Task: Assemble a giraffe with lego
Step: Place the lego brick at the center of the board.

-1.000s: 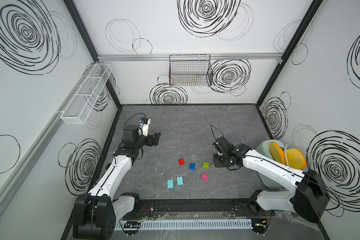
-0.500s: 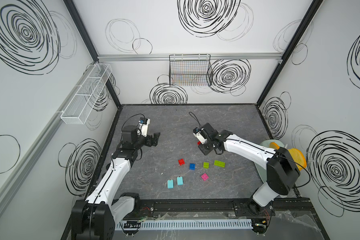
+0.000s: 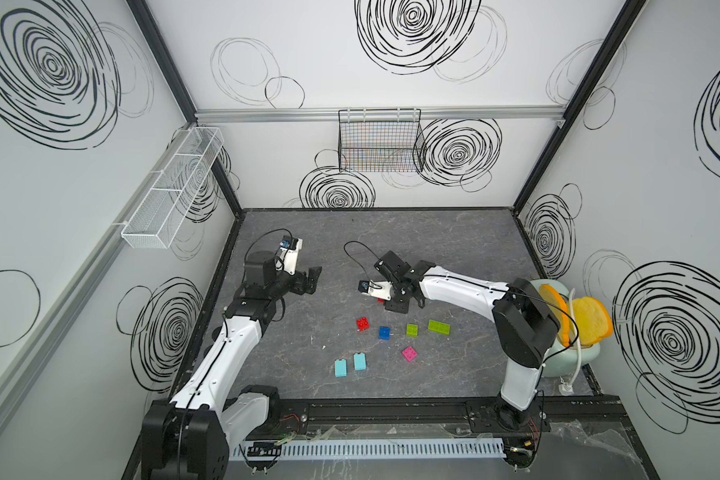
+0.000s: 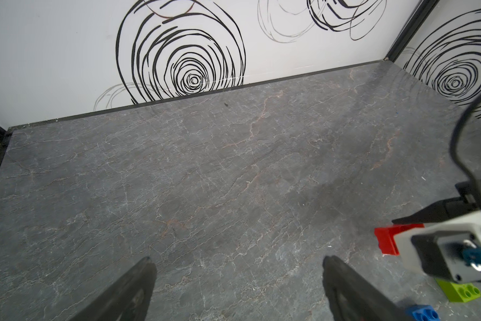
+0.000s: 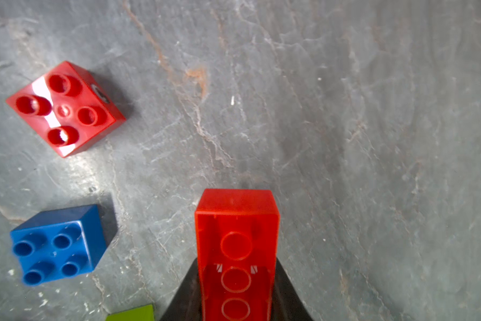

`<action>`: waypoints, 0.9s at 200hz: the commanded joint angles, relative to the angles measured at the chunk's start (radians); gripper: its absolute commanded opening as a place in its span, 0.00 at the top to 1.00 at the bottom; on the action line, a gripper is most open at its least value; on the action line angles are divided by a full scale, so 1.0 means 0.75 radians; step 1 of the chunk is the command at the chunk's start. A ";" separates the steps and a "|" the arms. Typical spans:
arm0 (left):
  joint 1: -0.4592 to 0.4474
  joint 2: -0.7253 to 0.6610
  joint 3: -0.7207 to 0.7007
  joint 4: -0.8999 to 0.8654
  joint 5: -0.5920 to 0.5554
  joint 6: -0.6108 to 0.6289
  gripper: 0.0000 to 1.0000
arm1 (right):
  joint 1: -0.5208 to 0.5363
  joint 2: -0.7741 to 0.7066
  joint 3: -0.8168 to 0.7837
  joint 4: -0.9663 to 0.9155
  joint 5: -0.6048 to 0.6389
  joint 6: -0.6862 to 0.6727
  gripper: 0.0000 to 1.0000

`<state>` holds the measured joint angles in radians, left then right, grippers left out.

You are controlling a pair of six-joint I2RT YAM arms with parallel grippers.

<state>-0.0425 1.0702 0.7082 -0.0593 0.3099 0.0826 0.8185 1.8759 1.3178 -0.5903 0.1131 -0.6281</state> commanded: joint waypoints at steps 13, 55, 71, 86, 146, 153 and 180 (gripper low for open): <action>-0.011 -0.009 0.020 0.027 0.016 0.032 0.02 | 0.010 0.114 0.032 -0.016 -0.022 -0.031 0.89; -0.016 -0.011 0.013 0.039 0.023 0.040 0.02 | 0.013 0.170 0.028 0.001 -0.038 -0.002 0.76; -0.011 -0.008 0.037 0.004 0.029 0.039 0.02 | 0.013 0.153 0.029 0.000 -0.055 0.009 0.49; -0.012 -0.007 0.038 0.001 0.014 0.051 0.02 | 0.015 0.129 0.035 0.001 -0.074 0.018 0.43; -0.059 -0.002 0.101 -0.070 0.059 0.203 0.02 | 0.013 -0.126 -0.010 -0.004 -0.121 0.060 0.01; -0.076 0.002 0.114 -0.087 0.054 0.233 0.02 | 0.013 -0.169 -0.031 0.003 -0.109 0.070 0.01; -0.198 0.017 0.178 -0.237 0.019 0.417 0.02 | -0.002 -0.368 -0.133 0.048 -0.080 0.154 0.01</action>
<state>-0.1188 1.0737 0.7853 -0.1577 0.3309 0.2401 0.8249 1.7199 1.2800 -0.5678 0.0448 -0.5819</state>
